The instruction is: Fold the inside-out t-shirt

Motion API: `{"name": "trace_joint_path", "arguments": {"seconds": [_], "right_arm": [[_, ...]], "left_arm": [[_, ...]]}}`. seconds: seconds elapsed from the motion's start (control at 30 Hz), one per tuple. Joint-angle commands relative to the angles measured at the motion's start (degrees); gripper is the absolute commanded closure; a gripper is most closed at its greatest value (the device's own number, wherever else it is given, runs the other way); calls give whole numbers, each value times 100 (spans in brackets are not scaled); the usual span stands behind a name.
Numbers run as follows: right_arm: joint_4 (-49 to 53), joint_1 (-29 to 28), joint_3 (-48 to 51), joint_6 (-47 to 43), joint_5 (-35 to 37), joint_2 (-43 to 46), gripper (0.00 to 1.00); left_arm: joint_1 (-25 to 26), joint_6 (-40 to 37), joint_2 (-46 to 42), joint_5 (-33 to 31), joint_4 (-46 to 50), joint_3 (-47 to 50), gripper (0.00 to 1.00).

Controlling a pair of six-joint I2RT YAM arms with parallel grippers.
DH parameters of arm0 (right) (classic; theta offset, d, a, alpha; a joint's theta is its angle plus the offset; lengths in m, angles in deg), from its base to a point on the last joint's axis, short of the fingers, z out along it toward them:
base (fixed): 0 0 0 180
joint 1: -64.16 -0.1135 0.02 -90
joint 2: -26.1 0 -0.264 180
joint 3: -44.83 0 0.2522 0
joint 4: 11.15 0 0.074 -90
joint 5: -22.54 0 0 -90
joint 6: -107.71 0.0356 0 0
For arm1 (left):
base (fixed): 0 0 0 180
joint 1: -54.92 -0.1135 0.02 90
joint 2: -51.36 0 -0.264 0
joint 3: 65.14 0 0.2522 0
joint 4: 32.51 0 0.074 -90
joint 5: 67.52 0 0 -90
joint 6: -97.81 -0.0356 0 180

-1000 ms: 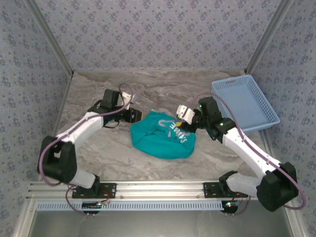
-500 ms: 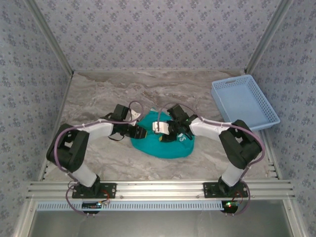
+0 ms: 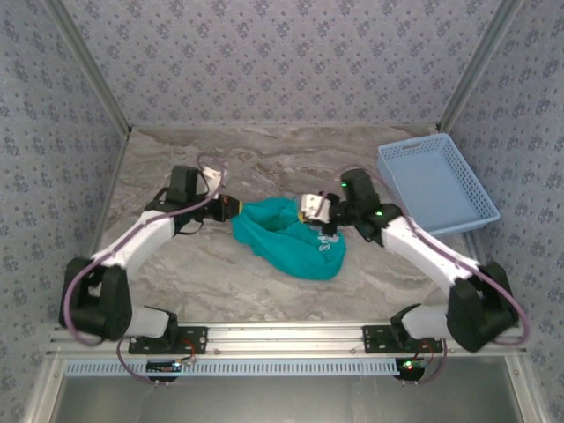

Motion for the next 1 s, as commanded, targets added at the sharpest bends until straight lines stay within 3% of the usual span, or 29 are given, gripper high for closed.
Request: {"name": "trace_joint_path", "arguments": {"seconds": [0.0,0.07,0.13,0.27,0.37,0.43,0.5,0.63,0.8,0.97], "right_arm": [[-351,585,340,793,-528,573,100],[122,953,355,905,-349,575,100],[795,894,311,667,456,359,100],[1416,223,289,461,2253,-294,97],[1585,-389,314,-51,2763,-493,91],[1851,-412,183,-500,2373,-411,85],[1787,-341,65,-676,1984,-130,82],[1801,-63,-406,-953,909,147,65],[1358,-21,-954,-778,438,-704,57],[1205,61,-1257,-623,400,-1738,54]], "left_arm": [[-213,245,-493,213,-499,332,100],[-361,279,-527,128,-720,677,100],[-389,116,-342,-31,-690,968,100],[-384,340,476,-5,-506,1119,85],[-204,371,634,307,-436,1032,75],[115,91,431,191,-96,800,66],[487,-308,206,-56,604,286,61],[1234,-1039,22,-166,1471,-619,54],[1367,-978,503,-326,482,-427,52],[1411,-1010,1368,-383,441,-623,53]]}}
